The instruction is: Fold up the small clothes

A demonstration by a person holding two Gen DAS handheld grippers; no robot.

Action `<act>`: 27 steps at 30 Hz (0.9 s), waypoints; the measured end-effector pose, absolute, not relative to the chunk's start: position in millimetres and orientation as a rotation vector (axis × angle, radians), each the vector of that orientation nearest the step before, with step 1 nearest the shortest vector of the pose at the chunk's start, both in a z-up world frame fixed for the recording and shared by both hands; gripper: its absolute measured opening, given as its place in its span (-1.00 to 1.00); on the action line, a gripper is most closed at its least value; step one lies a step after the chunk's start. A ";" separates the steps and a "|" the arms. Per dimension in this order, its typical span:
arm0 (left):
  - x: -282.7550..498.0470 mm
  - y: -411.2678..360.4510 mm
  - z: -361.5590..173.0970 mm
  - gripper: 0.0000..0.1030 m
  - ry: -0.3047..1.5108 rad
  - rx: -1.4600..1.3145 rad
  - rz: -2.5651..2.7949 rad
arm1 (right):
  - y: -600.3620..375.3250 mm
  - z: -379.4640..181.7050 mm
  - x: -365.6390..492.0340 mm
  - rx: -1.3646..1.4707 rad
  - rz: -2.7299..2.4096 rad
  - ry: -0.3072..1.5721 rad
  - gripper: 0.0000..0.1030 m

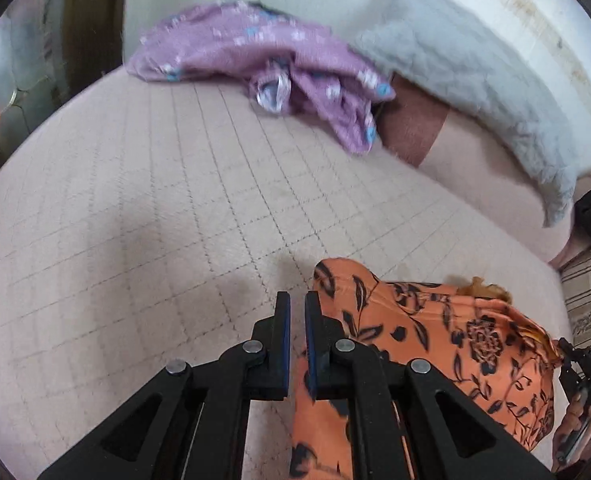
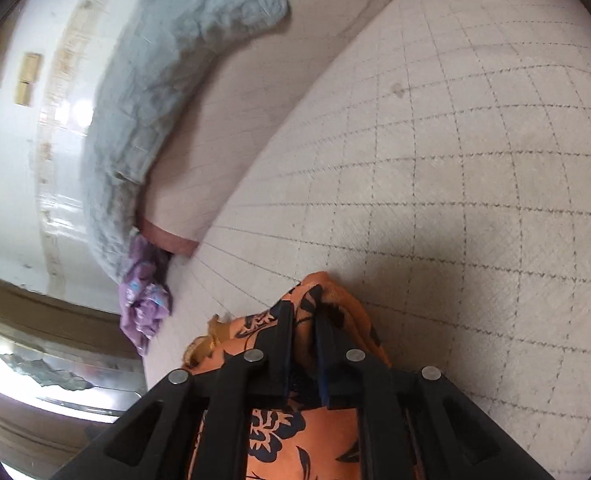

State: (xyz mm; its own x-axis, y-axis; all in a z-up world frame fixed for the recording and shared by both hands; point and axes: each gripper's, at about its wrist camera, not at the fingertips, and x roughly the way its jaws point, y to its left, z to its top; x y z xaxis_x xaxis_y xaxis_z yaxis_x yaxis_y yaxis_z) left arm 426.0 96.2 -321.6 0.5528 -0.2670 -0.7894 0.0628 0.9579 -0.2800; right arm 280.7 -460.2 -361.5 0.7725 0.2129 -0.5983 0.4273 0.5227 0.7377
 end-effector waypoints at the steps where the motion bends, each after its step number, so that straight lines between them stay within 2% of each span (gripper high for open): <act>1: 414.5 96.4 -314.6 -0.87 0.938 -0.223 -0.199 | -459.4 -355.3 274.2 1.007 -0.154 0.677 -0.43; 2: 402.7 95.5 -308.2 -0.79 0.914 -0.214 -0.202 | -458.4 -347.0 265.8 0.974 -0.169 0.643 -0.25; 3: 388.9 92.6 -302.7 -0.63 0.897 -0.206 -0.203 | -457.7 -338.9 258.5 0.953 -0.180 0.614 0.36; 4: 378.5 88.5 -299.1 -0.55 0.883 -0.204 -0.205 | -456.1 -331.0 248.8 0.933 -0.194 0.573 0.69; 6: 355.2 76.5 -294.1 -0.27 0.843 -0.185 -0.211 | -445.0 -312.7 234.0 0.860 -0.194 0.531 0.69; 8: 339.7 59.4 -293.2 -0.24 0.839 -0.132 -0.234 | -431.6 -306.0 230.7 0.806 -0.165 0.580 0.69; 10: 333.6 41.6 -294.3 -0.24 0.863 -0.086 -0.274 | -414.5 -303.9 228.5 0.741 -0.159 0.636 0.59; 11: 329.6 33.9 -295.5 -0.24 0.866 -0.071 -0.300 | -401.5 -303.2 227.8 0.691 -0.151 0.663 0.51; 13: 324.2 24.5 -300.1 -0.23 0.877 -0.043 -0.310 | -383.3 -308.6 231.1 0.627 -0.129 0.730 0.01; 16: 324.1 17.8 -315.2 -0.23 0.908 -0.017 -0.311 | -366.7 -327.1 237.5 0.571 -0.125 0.835 -0.25; 22: 340.4 22.8 -329.3 -0.23 0.920 0.038 -0.245 | -369.8 -355.1 288.6 0.542 -0.164 0.883 -0.26; 27: 361.0 28.0 -330.4 -0.23 0.895 0.056 -0.181 | -402.7 -338.0 322.8 0.660 -0.235 0.683 -0.26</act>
State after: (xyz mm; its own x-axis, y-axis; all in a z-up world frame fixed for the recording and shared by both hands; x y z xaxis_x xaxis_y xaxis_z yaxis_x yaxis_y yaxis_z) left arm 361.0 28.0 -330.4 0.6115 -0.1330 -0.7800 0.1801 0.9833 -0.0265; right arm 322.8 -402.7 -338.0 0.7593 0.0081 -0.6506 0.4075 0.7737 0.4851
